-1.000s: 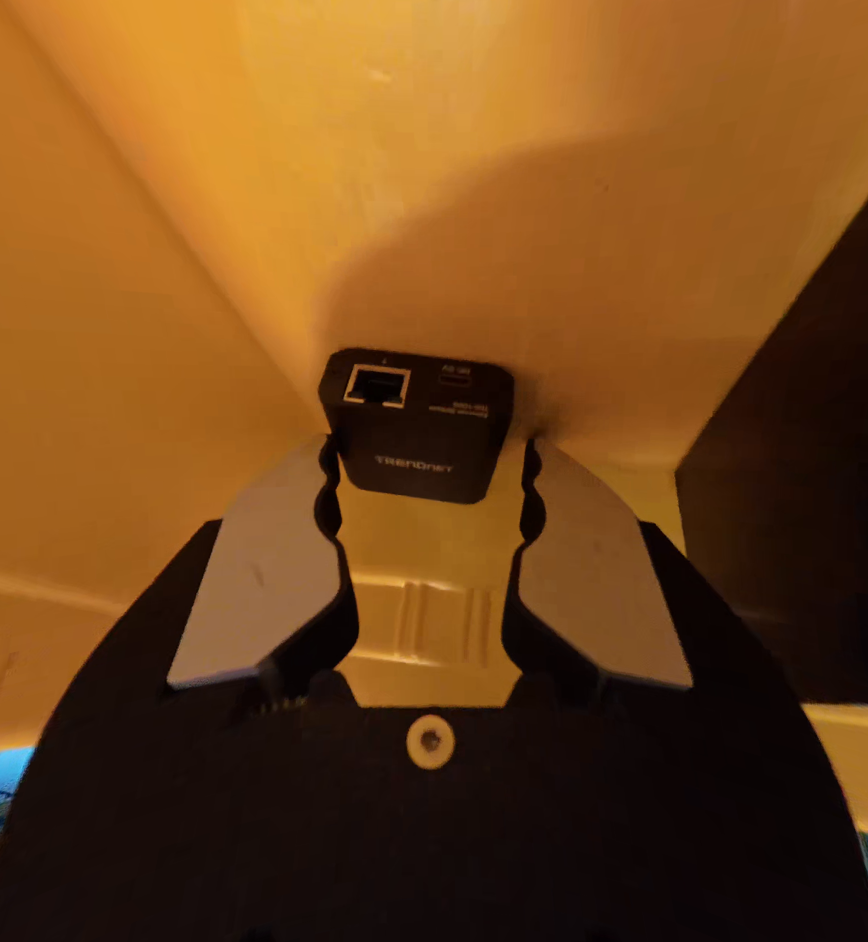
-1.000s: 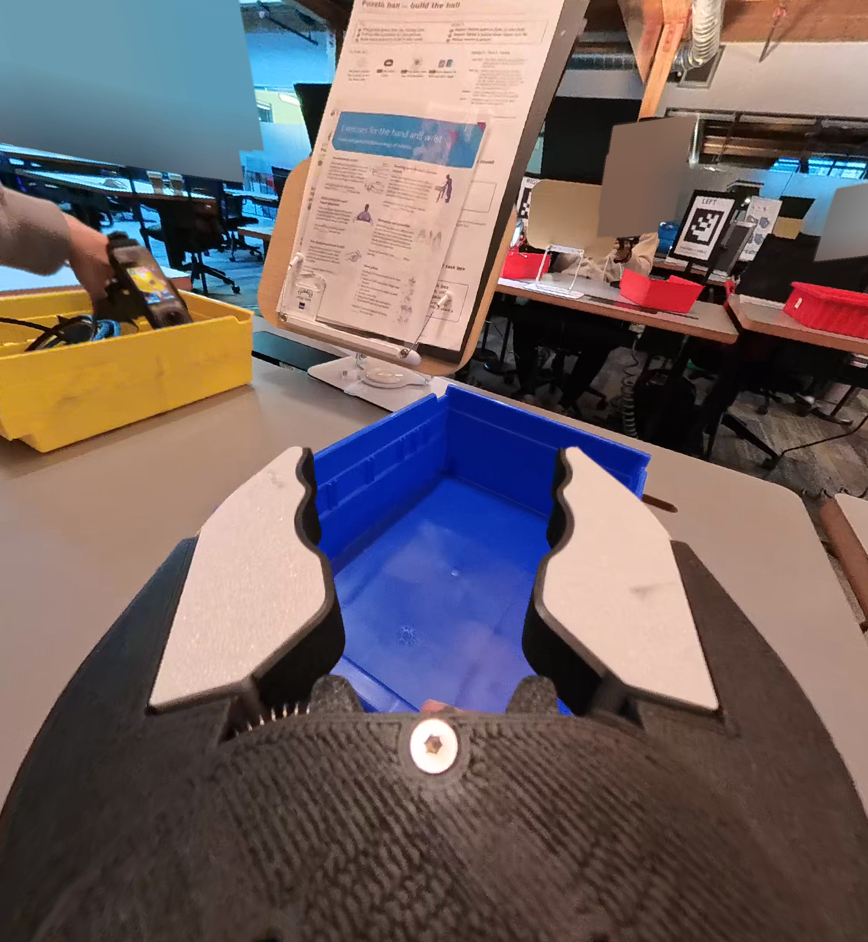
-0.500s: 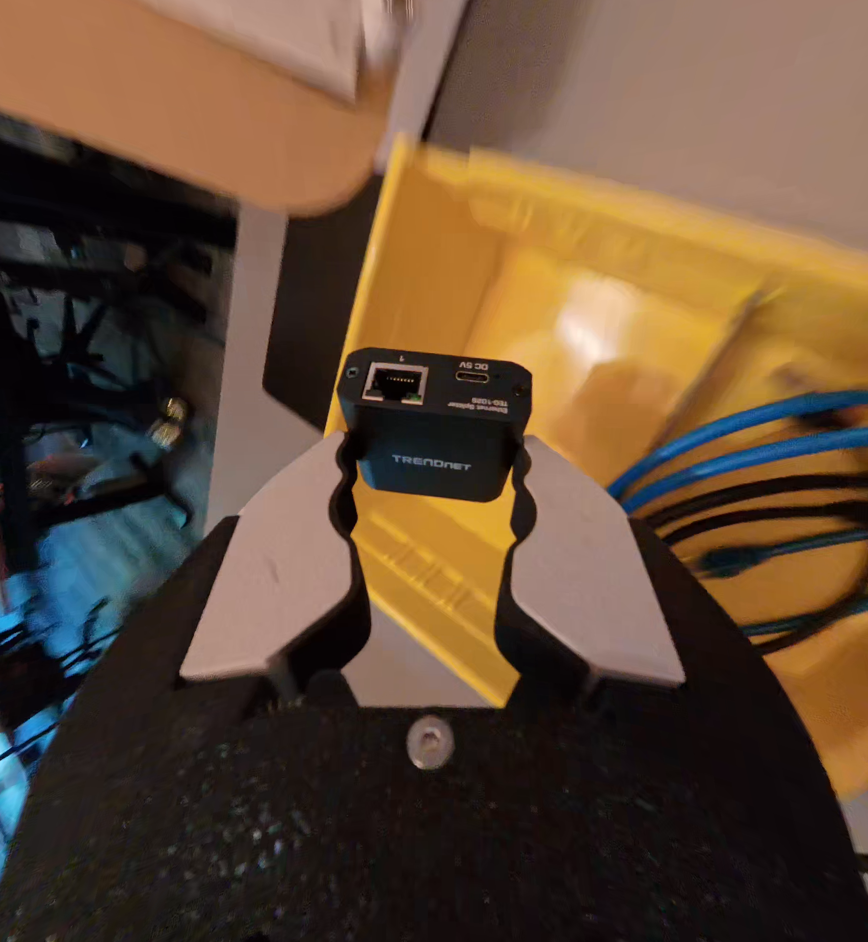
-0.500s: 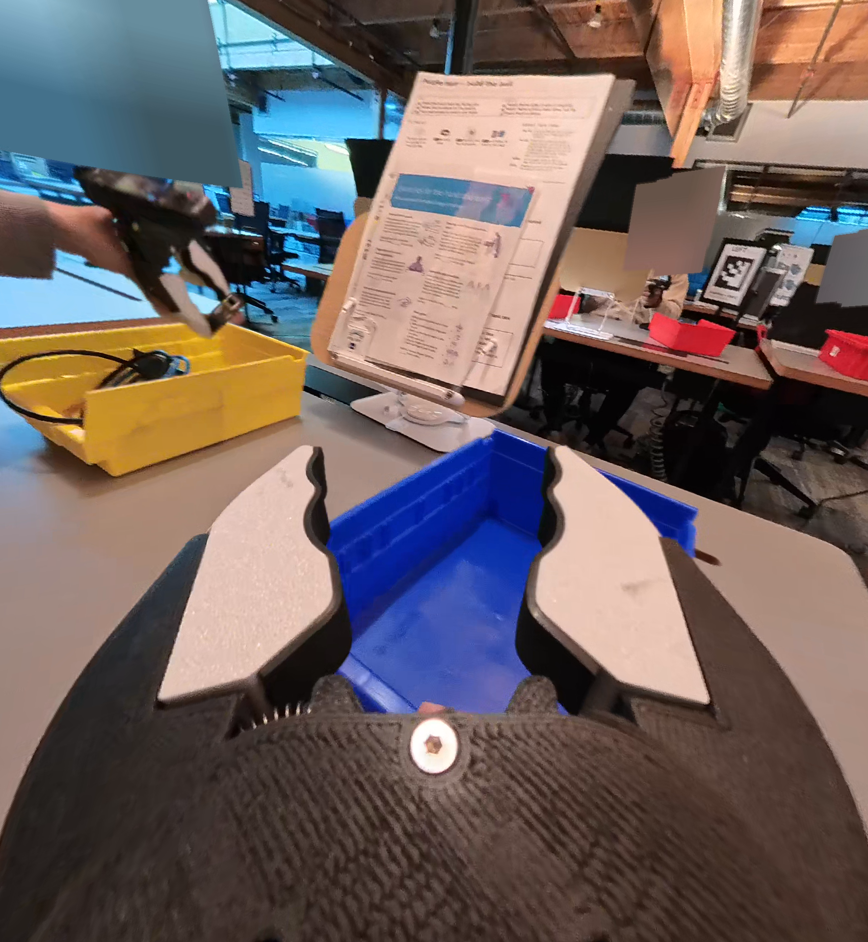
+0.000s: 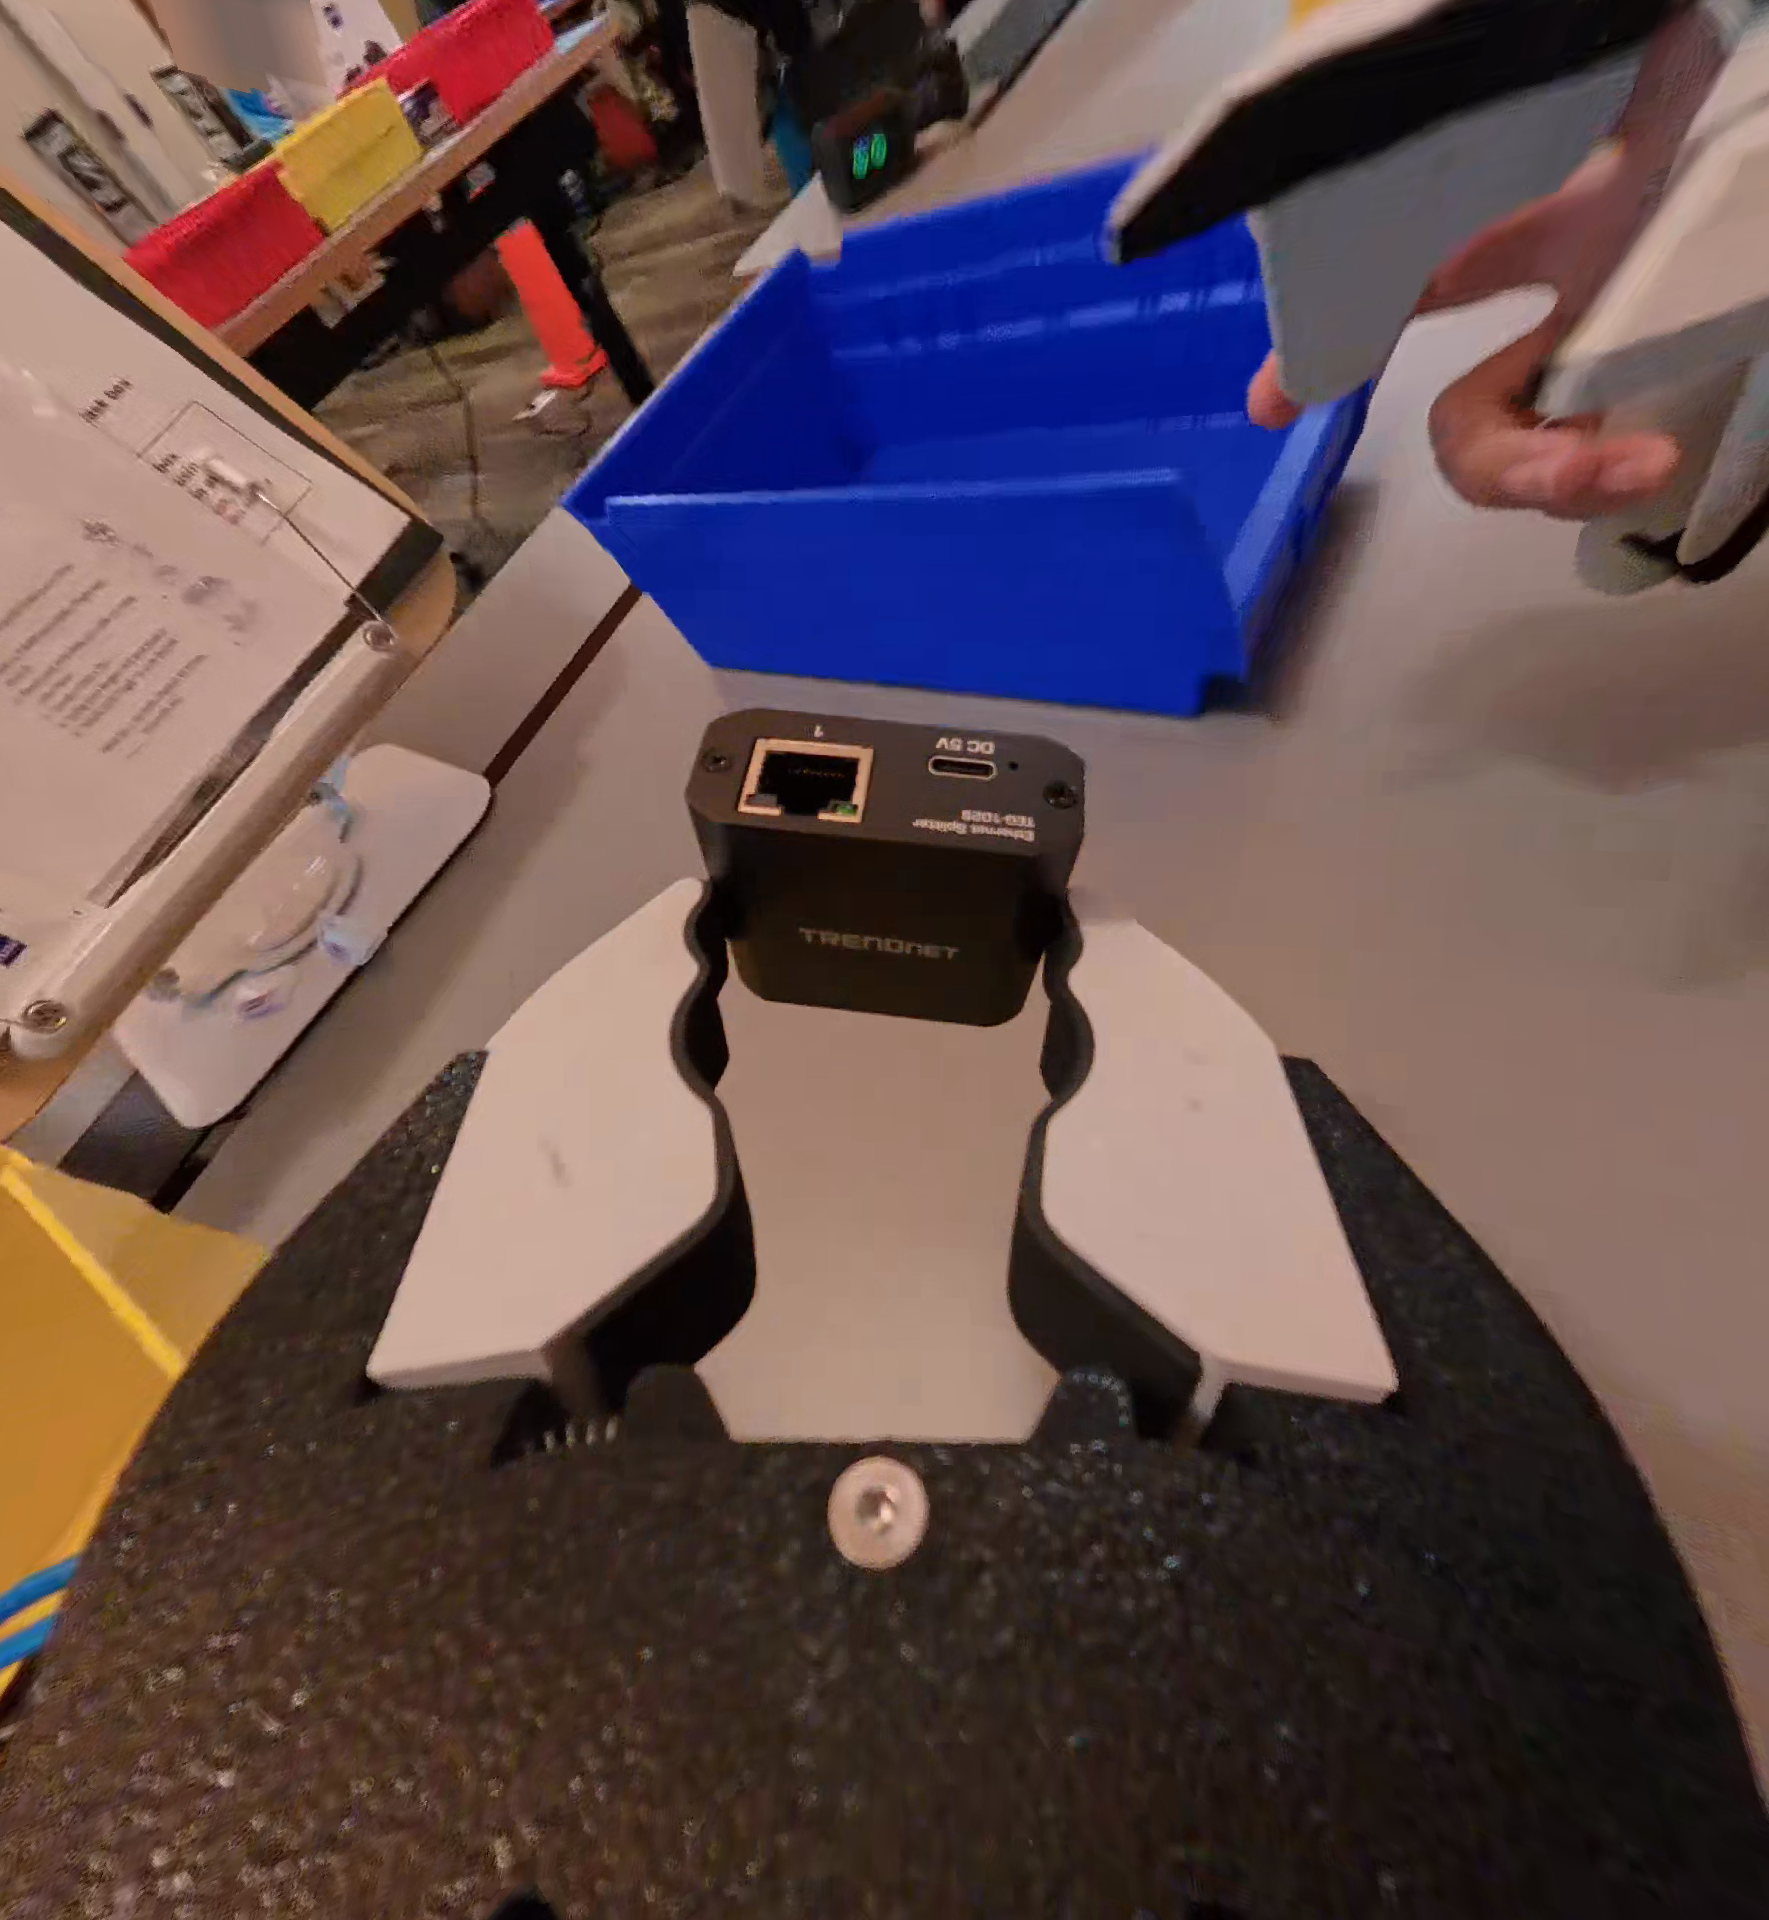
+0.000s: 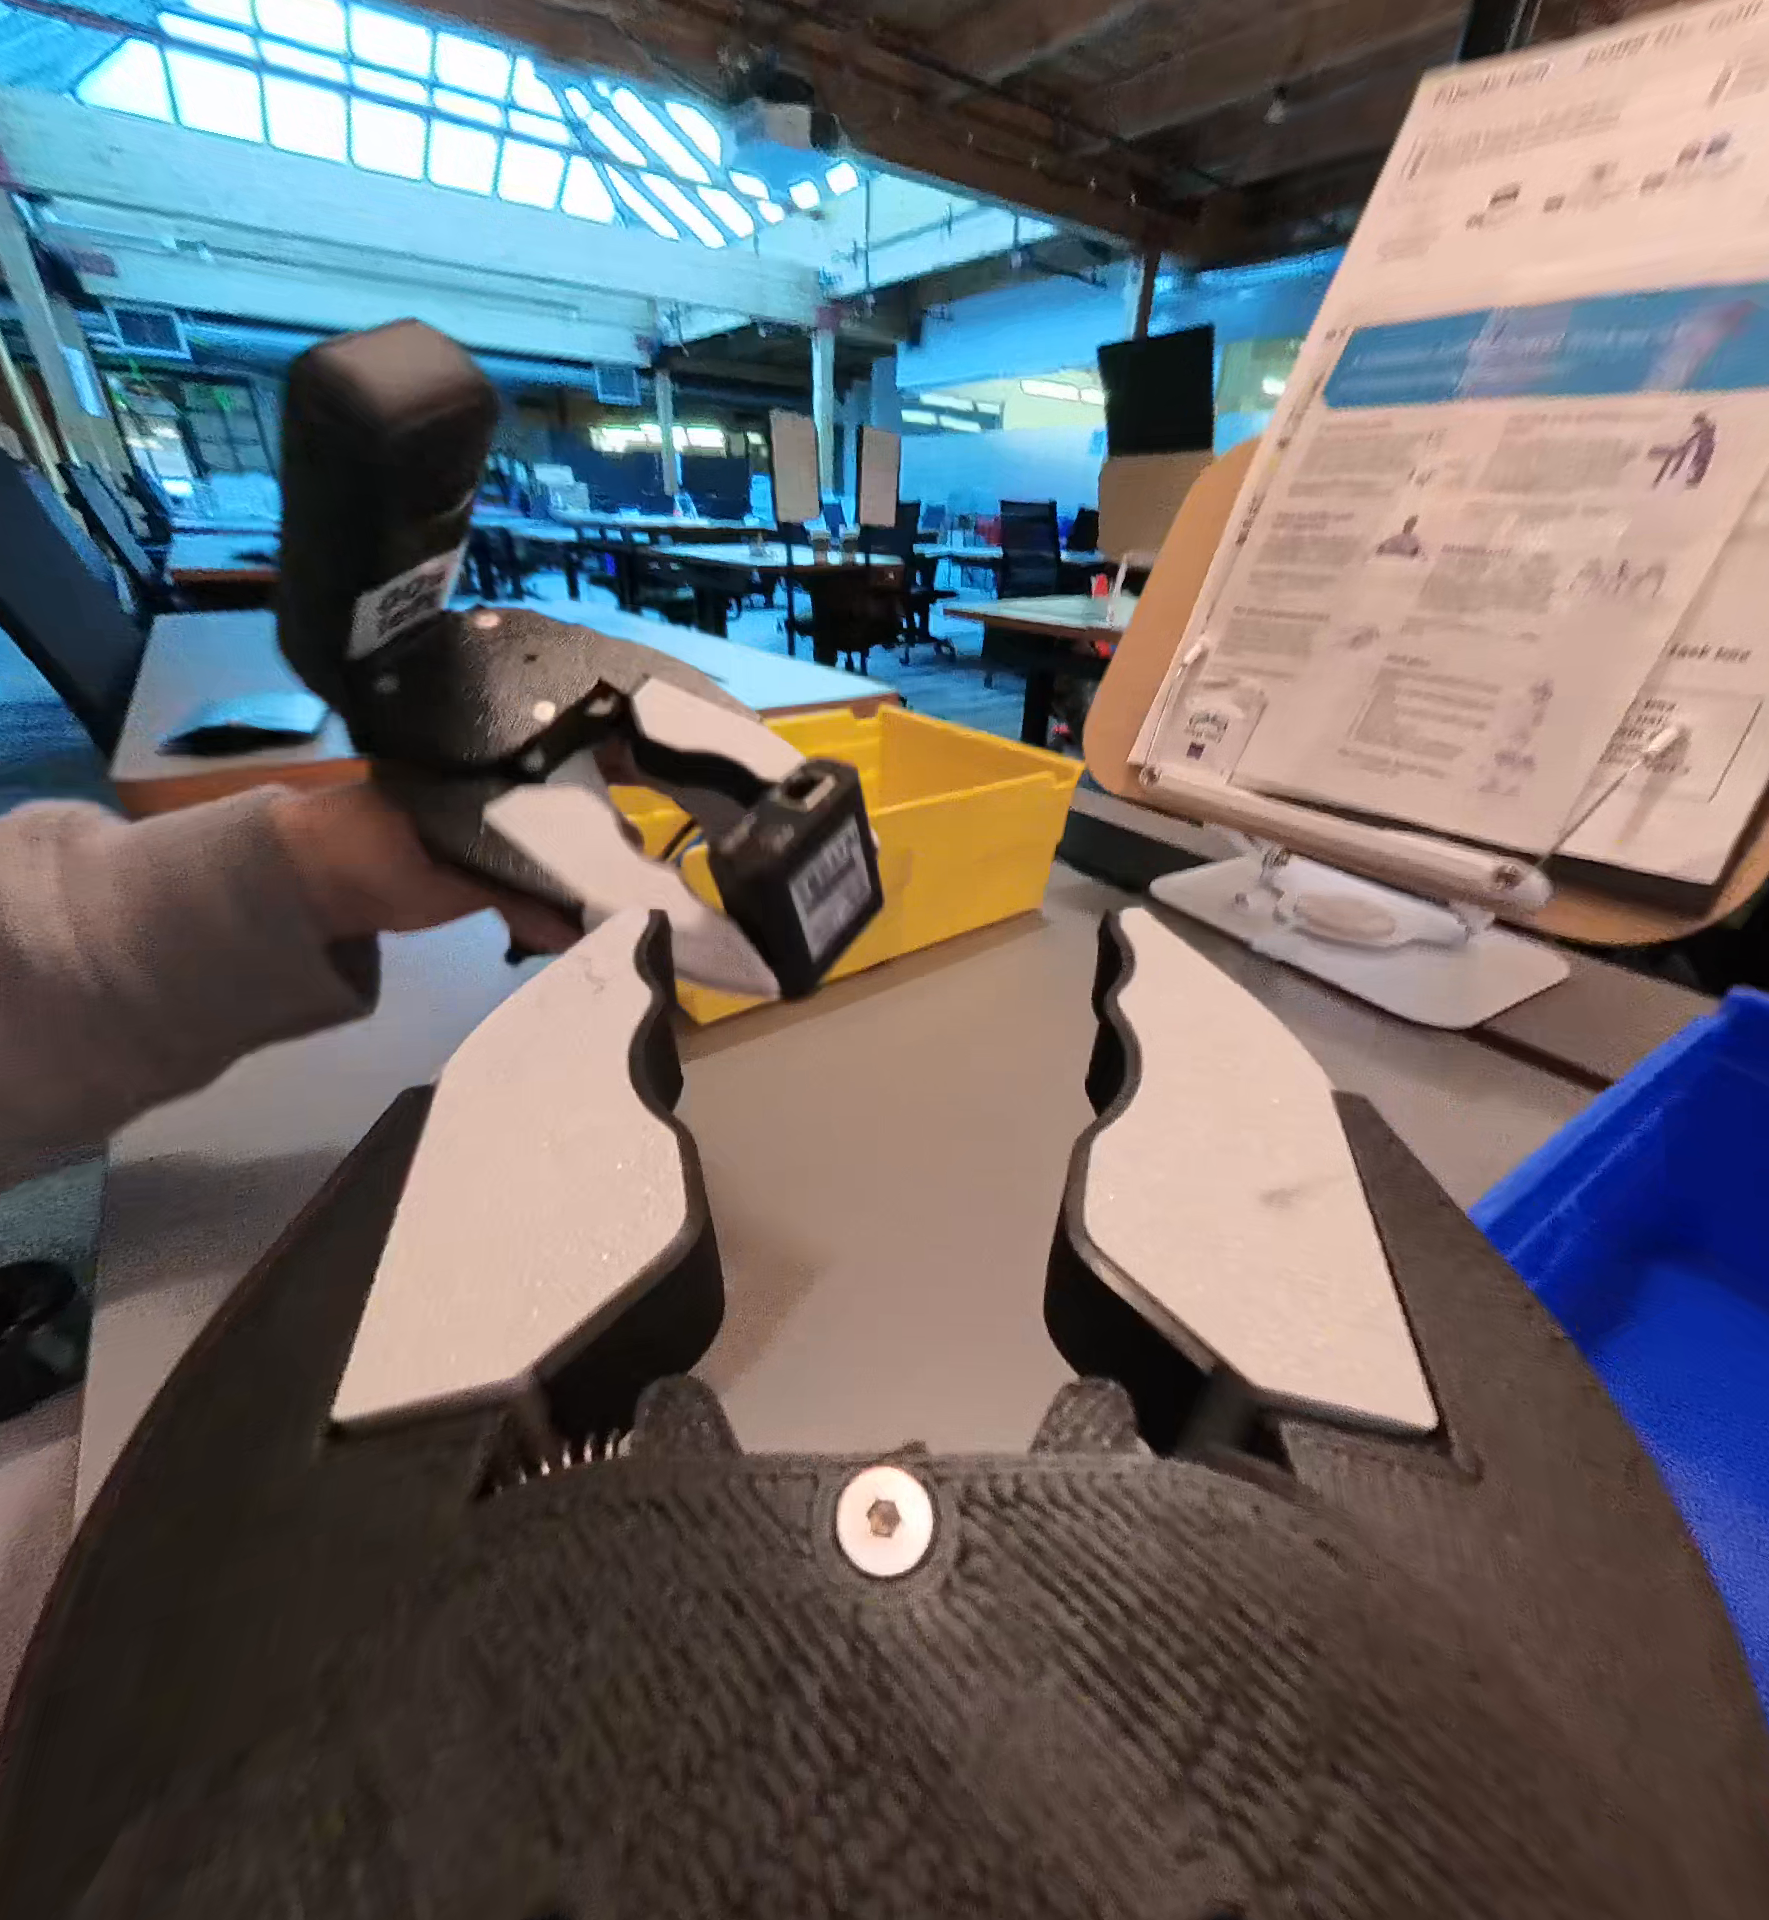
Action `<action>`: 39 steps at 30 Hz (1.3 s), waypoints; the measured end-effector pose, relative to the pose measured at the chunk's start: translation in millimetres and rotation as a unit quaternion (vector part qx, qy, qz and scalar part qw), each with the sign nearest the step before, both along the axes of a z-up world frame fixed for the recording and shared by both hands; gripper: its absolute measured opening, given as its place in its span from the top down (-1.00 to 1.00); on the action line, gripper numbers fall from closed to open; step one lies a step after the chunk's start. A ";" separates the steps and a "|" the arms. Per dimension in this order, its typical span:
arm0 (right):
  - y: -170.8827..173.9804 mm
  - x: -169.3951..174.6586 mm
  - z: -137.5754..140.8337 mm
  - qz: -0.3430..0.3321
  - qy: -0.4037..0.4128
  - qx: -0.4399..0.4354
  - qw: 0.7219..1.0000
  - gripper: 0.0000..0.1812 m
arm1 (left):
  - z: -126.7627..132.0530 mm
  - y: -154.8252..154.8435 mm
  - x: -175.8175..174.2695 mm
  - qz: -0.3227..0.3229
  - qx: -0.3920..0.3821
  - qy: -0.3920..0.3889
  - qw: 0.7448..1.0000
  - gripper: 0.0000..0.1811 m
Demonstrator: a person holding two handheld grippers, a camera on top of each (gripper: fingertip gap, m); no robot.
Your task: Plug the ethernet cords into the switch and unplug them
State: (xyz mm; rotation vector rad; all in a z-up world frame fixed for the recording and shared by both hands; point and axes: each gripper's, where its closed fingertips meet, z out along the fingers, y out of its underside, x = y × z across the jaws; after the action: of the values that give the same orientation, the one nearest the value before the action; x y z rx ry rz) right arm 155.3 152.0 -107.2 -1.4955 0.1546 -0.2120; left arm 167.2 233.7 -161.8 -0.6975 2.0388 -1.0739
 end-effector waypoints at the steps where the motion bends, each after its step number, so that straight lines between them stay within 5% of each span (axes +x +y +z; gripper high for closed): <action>1: 7.0 -2.0 -8.6 -0.007 0.008 -0.020 1.000 0.17 | -10.6 -8.6 -2.0 0.009 0.020 -0.008 1.000 0.36; 6: 30.3 -6.6 -45.9 -0.016 0.071 -0.087 0.993 0.21 | -28.4 -32.1 -8.1 0.054 0.156 -0.074 0.983 0.36; 10: 35.0 -16.0 -54.6 0.008 0.081 -0.110 0.991 0.25 | -32.2 -46.4 -17.2 0.027 0.177 -0.088 0.980 0.36; 17: 25.0 -65.2 -56.6 0.183 -0.130 -0.158 0.962 0.05 | -49.6 -68.0 -59.1 -0.140 0.021 0.055 0.988 0.36; 21: 22.5 -72.6 -56.6 0.225 -0.113 -0.142 0.957 0.17 | -39.8 -79.9 -71.5 -0.183 -0.024 0.057 0.981 0.36; 29: 29.6 -83.4 -53.1 0.273 -0.105 -0.130 0.947 0.36 | -30.0 -73.7 -74.9 -0.164 -0.058 0.040 0.984 0.35; 32: 28.0 -82.2 -21.1 0.286 -0.078 -0.019 0.955 0.36 | 2.5 -69.5 -75.1 -0.149 -0.175 -0.018 0.973 0.23; 33: 23.3 -79.5 -5.7 0.292 -0.060 0.035 0.954 0.36 | 12.9 -65.6 -75.7 -0.141 -0.239 -0.016 0.961 0.09; 35: 11.8 -74.6 16.6 0.308 -0.027 0.121 0.943 0.36 | 24.2 -63.7 -82.0 -0.162 -0.382 0.052 0.908 0.13; 39: 2.3 -71.0 27.5 0.326 -0.010 0.202 0.923 0.36 | 41.8 -71.3 -93.7 -0.253 -0.620 0.207 0.714 0.23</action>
State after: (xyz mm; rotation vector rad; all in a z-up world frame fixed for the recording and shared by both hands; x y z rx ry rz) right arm 84.3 154.3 -79.7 -1.0599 -0.3059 0.3281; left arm 73.5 162.4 -120.0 -1.0749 1.5980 -2.9273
